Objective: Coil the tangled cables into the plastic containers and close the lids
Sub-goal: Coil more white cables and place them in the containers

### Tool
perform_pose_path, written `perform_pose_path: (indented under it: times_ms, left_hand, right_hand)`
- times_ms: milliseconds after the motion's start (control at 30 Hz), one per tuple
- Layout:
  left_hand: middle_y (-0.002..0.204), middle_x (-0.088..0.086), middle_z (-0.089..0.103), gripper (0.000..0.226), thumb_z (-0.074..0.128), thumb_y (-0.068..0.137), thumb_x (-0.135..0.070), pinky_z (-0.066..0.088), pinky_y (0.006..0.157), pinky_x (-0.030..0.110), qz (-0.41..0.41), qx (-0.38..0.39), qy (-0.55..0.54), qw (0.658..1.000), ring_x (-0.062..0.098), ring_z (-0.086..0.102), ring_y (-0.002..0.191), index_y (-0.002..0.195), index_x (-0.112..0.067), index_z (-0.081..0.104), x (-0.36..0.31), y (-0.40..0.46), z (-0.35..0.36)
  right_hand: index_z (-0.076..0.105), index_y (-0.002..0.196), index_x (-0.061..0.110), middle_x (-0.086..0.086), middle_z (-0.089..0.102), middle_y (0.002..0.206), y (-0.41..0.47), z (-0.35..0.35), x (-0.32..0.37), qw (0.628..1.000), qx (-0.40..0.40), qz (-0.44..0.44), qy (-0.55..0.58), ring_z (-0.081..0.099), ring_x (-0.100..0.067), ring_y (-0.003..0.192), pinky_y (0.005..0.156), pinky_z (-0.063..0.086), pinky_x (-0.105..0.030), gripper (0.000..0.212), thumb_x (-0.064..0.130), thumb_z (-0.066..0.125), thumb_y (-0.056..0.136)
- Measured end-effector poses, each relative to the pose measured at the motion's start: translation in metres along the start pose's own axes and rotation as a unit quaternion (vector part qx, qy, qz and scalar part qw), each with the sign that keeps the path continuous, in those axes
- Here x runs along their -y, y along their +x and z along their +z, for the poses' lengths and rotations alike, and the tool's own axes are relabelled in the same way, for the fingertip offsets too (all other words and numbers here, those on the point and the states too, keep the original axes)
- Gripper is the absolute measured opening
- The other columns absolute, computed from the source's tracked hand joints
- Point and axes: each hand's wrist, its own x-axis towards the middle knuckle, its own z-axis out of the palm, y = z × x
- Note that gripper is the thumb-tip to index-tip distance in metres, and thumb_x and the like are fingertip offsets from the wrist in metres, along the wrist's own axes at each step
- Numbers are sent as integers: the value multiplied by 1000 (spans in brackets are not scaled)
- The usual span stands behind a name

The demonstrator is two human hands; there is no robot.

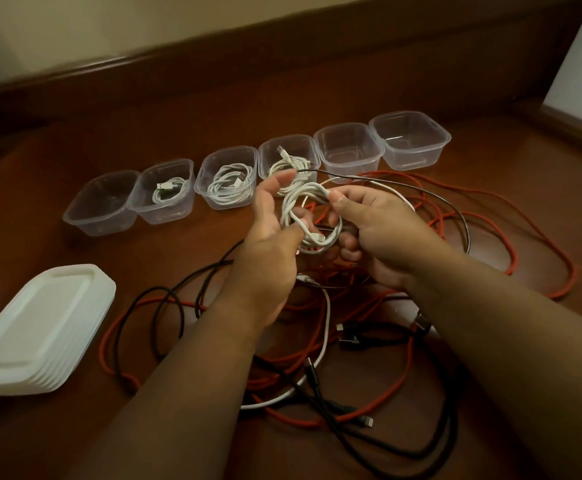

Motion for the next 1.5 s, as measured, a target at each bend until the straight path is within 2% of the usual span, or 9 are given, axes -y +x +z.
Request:
perform_pose_path:
  times_ms: [167,367,467,600,733,933,1233,1400,1500]
  left_hand:
    - [87,3,54,37,60,86,0,47,93,65,3,59,85,995,30,52,86,105,-30,65,-2,-2,-8]
    - [86,5,61,29,64,78,-3,55,83,50,10,36,90,995,29,61,87,93,-27,67,1,-4,-5]
    - [83,2,66,33,57,86,8,57,74,38,-2,33,34,999,22,67,81,99,-21,66,1,-4,-3]
    - [91,8,67,40,50,91,13,56,67,31,-14,28,-6,1000,20,65,80,113,-17,62,0,-4,1]
    - [85,4,61,49,59,90,8,52,71,28,-14,29,56,998,14,60,77,127,-24,61,1,-2,-6]
    - [83,-2,70,48,68,85,9,51,70,18,54,22,126,990,6,65,78,121,-22,61,-8,-6,-7]
    - [81,0,65,53,70,81,11,53,72,25,52,43,123,990,14,63,77,114,-28,58,-4,-7,-7]
    - [71,-1,56,48,58,71,4,48,61,20,1,48,9,999,7,55,65,111,-21,51,-1,-6,1]
    - [75,-1,54,56,65,68,6,51,63,24,-7,71,6,997,10,54,68,113,-23,52,0,-4,-2]
  right_hand:
    - [59,95,9,-2,47,64,1,-1,-1,1000,4,17,13,33,-5,38,33,27,-17,20,18,44,104]
    - [59,91,6,-5,46,65,1,-2,-2,999,-12,3,-38,35,-6,37,35,28,-18,23,19,46,104]
    - [60,106,-3,-8,46,67,0,-3,-2,997,-20,-8,-68,36,-8,39,37,29,-20,26,20,46,104]
    - [64,106,7,-12,49,70,-1,-2,1,994,-36,-44,-98,39,-8,39,36,32,-22,20,19,48,103]
    - [67,102,20,0,54,64,-2,-4,3,976,-67,-102,-181,43,-7,40,38,38,-24,15,19,52,101]
    - [66,101,20,0,53,65,-1,-4,4,980,-72,-99,-160,40,-7,38,36,35,-22,15,18,51,102]
    - [67,96,18,0,52,66,1,-3,0,978,-69,-82,-179,39,-2,38,38,33,-20,16,18,52,101]
    - [67,97,17,-1,52,66,2,-2,-1,982,-64,-73,-164,38,-4,38,38,32,-21,17,17,51,102]
    - [65,98,16,-4,52,68,2,-2,-1,986,-61,-68,-139,39,-7,38,37,33,-22,16,17,50,102]
